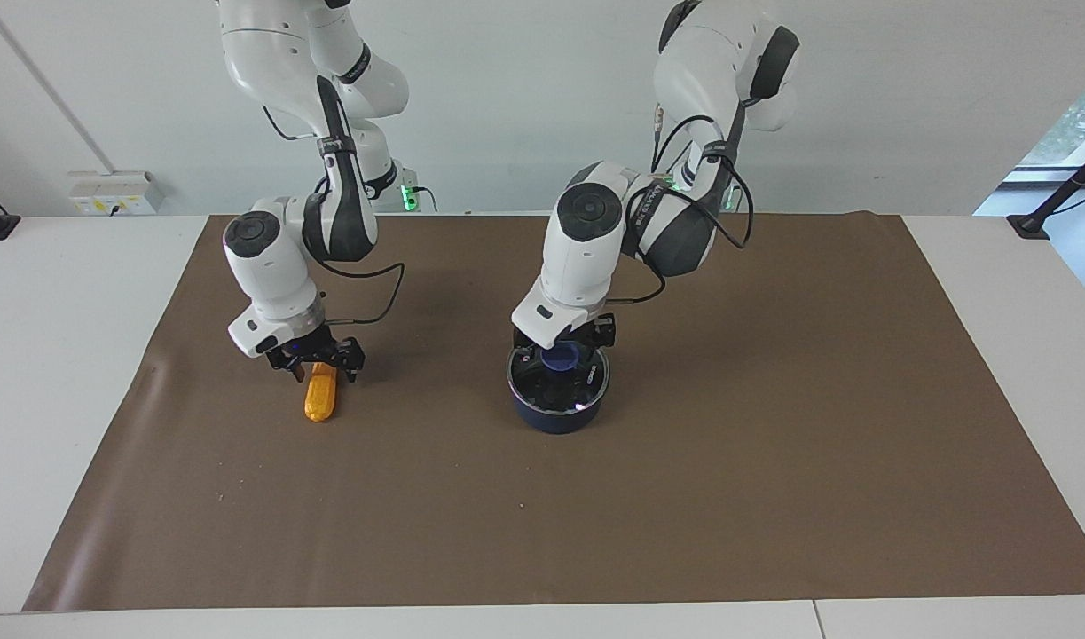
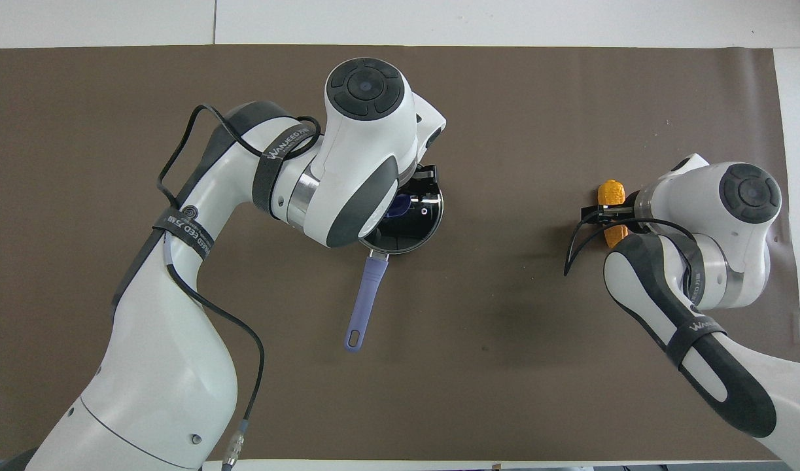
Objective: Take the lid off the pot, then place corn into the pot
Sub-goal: 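Grasp the purple knob with the left gripper while the right gripper grasps the corn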
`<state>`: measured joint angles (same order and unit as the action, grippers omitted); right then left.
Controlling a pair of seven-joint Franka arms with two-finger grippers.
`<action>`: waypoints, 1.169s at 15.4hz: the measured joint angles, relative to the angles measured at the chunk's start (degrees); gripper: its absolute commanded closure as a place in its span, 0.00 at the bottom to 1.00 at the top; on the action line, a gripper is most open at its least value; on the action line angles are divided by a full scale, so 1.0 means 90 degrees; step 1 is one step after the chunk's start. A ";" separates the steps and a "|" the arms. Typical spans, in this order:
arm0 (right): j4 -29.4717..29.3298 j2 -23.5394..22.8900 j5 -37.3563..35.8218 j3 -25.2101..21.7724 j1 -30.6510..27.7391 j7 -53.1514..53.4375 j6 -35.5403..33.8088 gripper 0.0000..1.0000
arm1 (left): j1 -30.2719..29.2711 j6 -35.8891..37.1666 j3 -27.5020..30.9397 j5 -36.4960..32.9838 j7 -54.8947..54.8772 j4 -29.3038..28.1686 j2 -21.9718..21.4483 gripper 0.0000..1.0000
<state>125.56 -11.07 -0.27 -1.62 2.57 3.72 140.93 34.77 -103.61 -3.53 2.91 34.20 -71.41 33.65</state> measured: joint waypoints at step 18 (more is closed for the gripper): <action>-0.1032 -0.0046 0.0000 0.0034 0.0456 -0.0005 -0.1554 1.00 | 0.0029 -0.0342 -0.0002 -0.0090 0.0320 -0.0349 -0.0051 0.07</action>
<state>116.27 -11.48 -0.27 -1.31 6.68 3.68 126.95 35.03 -106.69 -3.55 2.10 37.08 -74.55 33.20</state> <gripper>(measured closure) 0.595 0.022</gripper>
